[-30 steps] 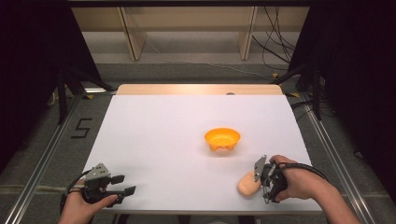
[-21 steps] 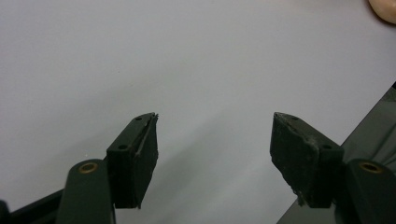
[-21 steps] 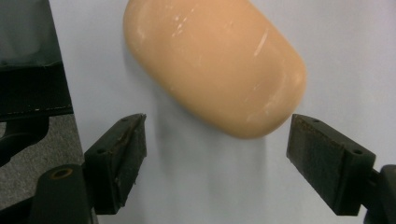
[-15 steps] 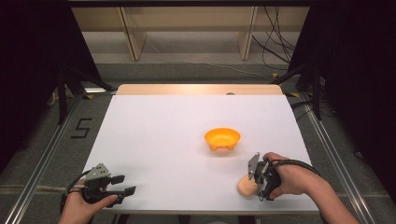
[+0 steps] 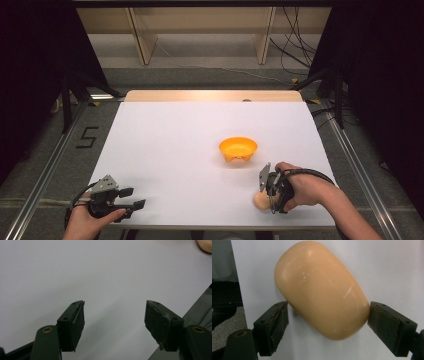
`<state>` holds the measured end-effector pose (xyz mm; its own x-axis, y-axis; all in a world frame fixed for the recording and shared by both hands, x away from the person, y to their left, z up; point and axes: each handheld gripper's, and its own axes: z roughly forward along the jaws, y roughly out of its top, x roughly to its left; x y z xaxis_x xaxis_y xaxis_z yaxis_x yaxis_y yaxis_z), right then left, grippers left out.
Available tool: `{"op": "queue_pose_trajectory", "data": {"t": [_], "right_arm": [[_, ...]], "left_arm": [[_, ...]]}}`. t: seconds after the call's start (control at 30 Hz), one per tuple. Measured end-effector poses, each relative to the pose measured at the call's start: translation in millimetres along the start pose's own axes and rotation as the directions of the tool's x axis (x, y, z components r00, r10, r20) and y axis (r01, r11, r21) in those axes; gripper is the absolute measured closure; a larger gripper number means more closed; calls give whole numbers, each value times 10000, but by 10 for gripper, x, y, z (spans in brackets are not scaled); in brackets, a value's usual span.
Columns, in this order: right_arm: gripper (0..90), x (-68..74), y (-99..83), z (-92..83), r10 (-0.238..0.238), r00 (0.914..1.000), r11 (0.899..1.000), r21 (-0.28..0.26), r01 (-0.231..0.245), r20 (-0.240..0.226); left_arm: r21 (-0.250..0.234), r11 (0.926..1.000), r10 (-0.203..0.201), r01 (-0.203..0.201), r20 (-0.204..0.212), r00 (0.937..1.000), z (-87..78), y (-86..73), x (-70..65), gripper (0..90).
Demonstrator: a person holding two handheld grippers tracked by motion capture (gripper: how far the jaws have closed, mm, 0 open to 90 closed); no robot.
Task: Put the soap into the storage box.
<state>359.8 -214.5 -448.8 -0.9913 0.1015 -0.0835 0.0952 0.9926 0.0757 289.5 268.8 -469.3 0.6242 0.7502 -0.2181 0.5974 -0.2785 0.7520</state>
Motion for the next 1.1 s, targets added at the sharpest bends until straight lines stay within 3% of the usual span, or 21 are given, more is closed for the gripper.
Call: {"op": "queue_pose_trajectory", "data": {"t": [0.07,0.13,0.27,0.6,0.67,0.7,0.73,0.77,0.8,0.83,0.87,0.9,1.1], "right_arm": [[183,6,20,33,-50,10000,10000,53,51,-64],[186,-5,39,66,-386,9992,9992,-105,386,-31],[190,8,67,85,-111,9999,9999,-68,110,-133],[219,-26,94,118,-381,9986,9993,-4,381,-376],[221,-26,98,122,-222,9983,9997,63,226,-537],[225,-12,106,114,268,9981,9988,421,-244,-563],[225,-12,106,114,268,9981,9988,421,-244,-563],[221,-61,118,139,-219,9976,9996,171,230,-653],[221,-61,118,139,-219,9976,9996,171,230,-653],[221,-51,121,137,-113,9972,9994,323,137,-743],[221,-26,130,120,382,9965,9974,637,-336,-737],[221,-61,133,143,-189,9981,9993,302,207,-579],[243,-60,144,136,-189,9976,9991,358,213,-672]], "left_arm": [[-4,10000,1,-1,4,10000,0,0,0,321],[-1,10000,4,-4,6,10000,0,0,0,321],[-1,10000,8,-8,10,10000,0,0,1,321],[3,10000,8,-8,5,10000,0,1,1,321],[-5,10000,9,-9,5,10000,0,1,1,321],[1,10000,13,-13,7,10000,-1,1,1,321],[-5,10000,12,-12,9,10000,-1,1,1,321],[-2,10000,25,-25,13,10000,-1,1,0,321],[-2,10000,25,-25,13,10000,-1,1,0,321],[0,10000,31,-31,15,10000,-1,2,0,321],[-2,10000,36,-36,19,10000,-1,2,0,321],[-3,10000,36,-36,22,10000,-2,3,0,321],[6,10000,48,-48,13,10000,-5,3,-2,322]]}}
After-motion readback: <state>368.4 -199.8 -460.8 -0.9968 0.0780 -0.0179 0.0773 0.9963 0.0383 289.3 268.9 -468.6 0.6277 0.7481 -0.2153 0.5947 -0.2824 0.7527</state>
